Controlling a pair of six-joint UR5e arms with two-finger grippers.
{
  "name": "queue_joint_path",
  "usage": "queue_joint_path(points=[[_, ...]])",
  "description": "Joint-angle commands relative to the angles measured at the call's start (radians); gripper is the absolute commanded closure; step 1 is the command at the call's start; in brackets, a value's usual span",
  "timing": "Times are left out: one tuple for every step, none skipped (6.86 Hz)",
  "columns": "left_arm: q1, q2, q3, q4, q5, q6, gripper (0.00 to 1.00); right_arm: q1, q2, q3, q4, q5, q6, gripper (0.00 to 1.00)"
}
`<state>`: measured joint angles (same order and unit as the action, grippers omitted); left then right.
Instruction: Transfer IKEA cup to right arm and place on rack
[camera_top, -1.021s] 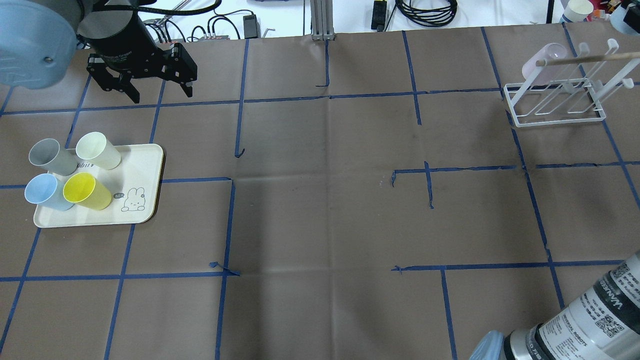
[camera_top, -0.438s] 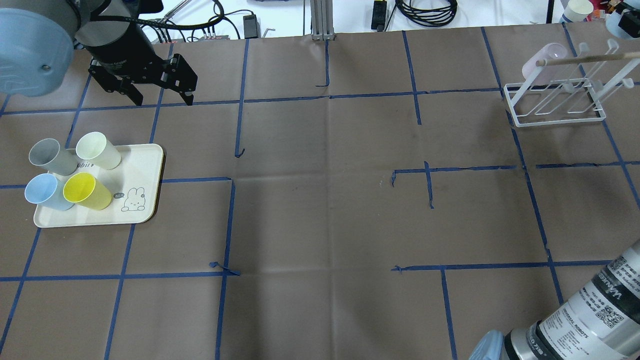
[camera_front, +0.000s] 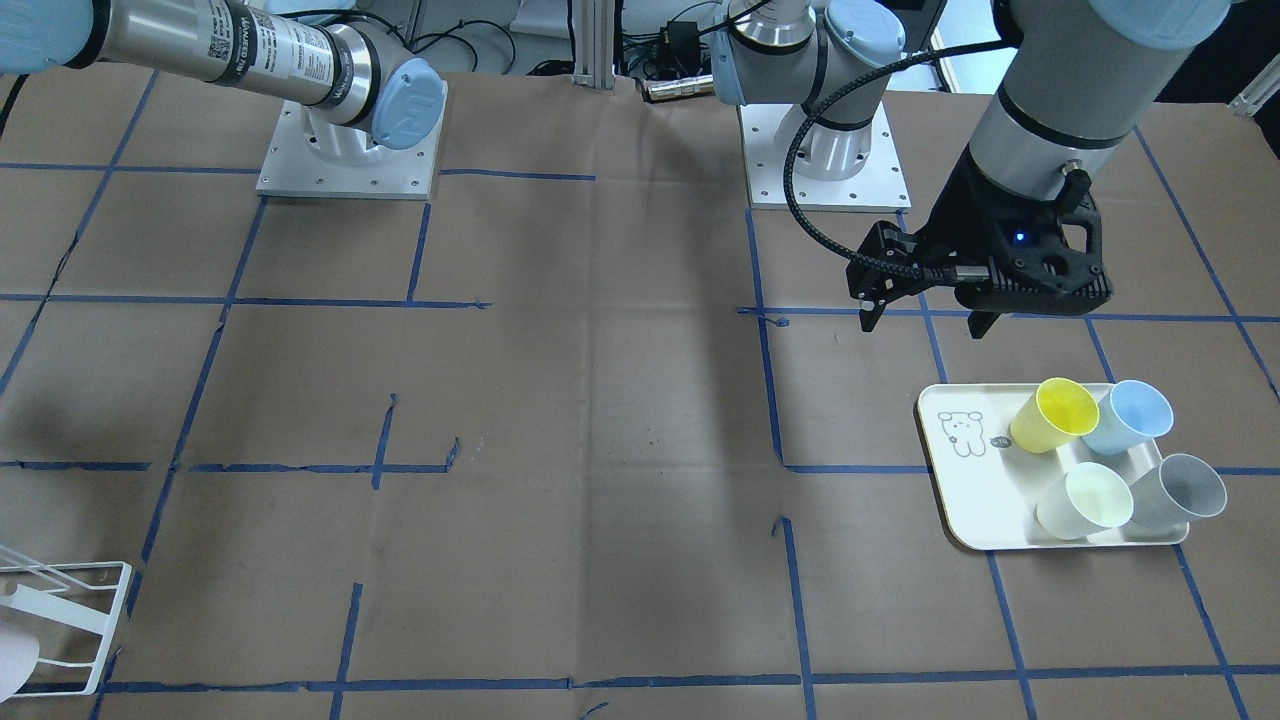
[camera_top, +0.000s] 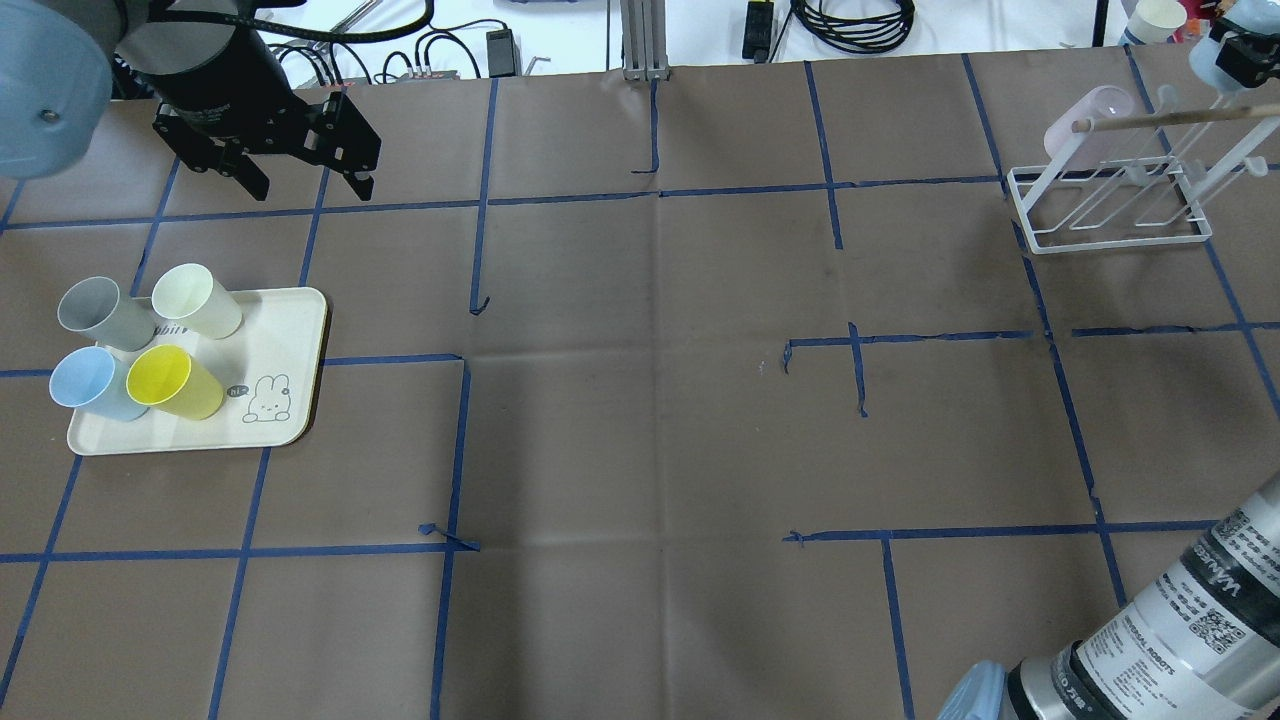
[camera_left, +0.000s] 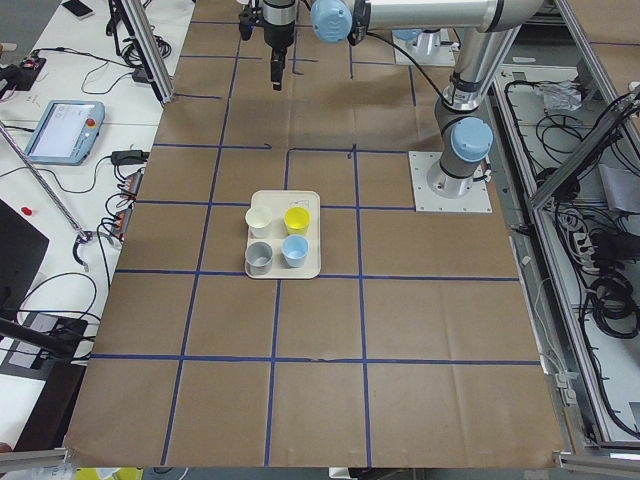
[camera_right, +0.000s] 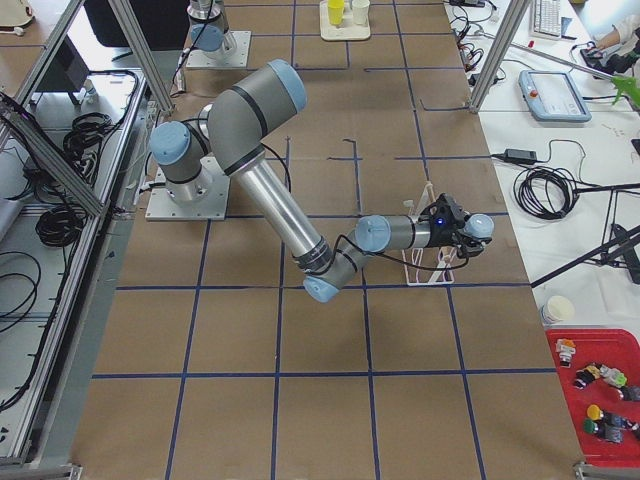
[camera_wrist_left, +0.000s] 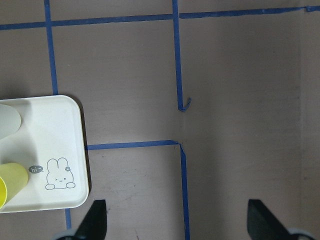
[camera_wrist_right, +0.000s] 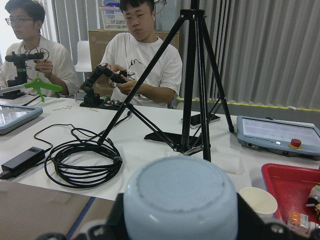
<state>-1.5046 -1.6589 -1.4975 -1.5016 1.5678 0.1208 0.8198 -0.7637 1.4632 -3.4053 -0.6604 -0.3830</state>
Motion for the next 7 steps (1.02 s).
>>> queue_joint_path(points=[[-0.003,-0.021,-0.024,-0.028,-0.005,-0.010,0.00,0.001,-0.015,0.019,0.000,0.002,-0.001,0.58],[-0.002,-0.022,-0.003,-0.044,-0.046,-0.012,0.00,-0.001,-0.011,0.019,0.001,0.014,-0.001,0.59],[-0.002,-0.003,0.005,-0.052,-0.067,-0.012,0.00,-0.004,-0.005,0.019,0.001,0.016,-0.001,0.59],[-0.002,0.020,0.005,-0.078,-0.074,-0.012,0.00,-0.005,0.001,0.017,0.000,0.016,-0.001,0.58],[-0.005,0.018,0.005,-0.077,-0.062,-0.024,0.00,-0.008,0.001,0.017,0.003,0.016,-0.001,0.58],[-0.003,0.010,0.003,-0.072,-0.060,-0.027,0.00,-0.010,0.003,0.019,0.004,0.018,-0.001,0.58],[-0.002,0.011,0.003,-0.071,-0.058,-0.027,0.00,-0.010,0.003,0.019,0.004,0.016,-0.001,0.51]])
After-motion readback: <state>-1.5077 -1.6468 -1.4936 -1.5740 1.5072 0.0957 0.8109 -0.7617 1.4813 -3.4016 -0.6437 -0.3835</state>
